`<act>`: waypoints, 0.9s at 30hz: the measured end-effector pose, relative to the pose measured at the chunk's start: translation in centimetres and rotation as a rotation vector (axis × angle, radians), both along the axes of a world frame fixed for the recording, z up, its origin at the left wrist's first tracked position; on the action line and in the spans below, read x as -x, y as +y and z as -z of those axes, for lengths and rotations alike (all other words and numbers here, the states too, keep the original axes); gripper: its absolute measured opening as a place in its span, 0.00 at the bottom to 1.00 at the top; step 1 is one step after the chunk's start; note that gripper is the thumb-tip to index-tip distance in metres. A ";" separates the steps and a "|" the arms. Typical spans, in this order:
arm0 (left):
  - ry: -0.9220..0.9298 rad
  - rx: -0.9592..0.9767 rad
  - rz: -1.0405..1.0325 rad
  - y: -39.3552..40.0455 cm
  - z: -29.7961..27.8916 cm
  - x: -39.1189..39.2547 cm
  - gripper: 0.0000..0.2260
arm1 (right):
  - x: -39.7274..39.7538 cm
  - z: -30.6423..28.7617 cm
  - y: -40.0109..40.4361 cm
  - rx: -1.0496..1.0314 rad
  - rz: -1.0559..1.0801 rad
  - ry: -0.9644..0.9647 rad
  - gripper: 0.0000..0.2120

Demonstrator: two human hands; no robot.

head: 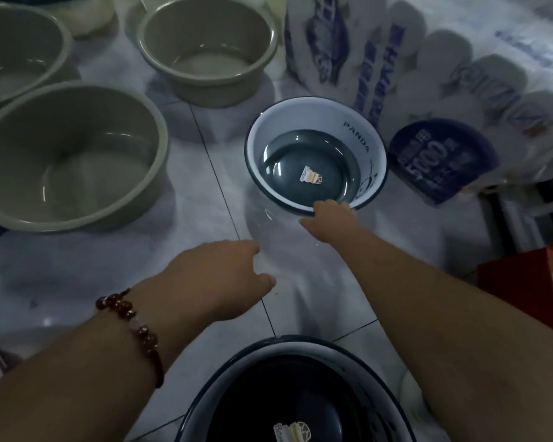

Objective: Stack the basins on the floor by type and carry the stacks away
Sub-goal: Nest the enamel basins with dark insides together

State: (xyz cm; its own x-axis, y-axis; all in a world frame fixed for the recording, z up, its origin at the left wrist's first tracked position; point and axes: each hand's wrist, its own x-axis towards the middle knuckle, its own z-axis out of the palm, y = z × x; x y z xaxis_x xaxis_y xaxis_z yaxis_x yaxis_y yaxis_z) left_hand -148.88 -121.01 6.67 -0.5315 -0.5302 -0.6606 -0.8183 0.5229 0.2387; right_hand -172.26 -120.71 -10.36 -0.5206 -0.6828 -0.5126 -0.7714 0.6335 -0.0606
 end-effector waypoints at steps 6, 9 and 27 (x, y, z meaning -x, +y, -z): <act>-0.036 -0.036 0.011 0.6 0.6 0.4 0.26 | 0.9 -0.4 2.1 -0.011 0.166 0.170 0.23; -0.040 -0.034 0.020 1.1 0.7 0.6 0.25 | 0.9 0.0 4.4 0.166 0.534 0.097 0.41; -0.055 -0.005 0.057 1.9 -1.6 -0.4 0.27 | 0.2 -5.1 5.4 0.546 1.681 -0.899 0.09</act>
State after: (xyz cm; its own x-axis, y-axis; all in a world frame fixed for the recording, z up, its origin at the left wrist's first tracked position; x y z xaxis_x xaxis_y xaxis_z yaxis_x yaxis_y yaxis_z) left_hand -148.46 -119.11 8.24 -0.5232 -0.4967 -0.6925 -0.7992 0.5680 0.1965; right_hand -172.48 -115.31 -5.22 -0.4514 -0.0150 -0.8922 0.8353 0.3447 -0.4284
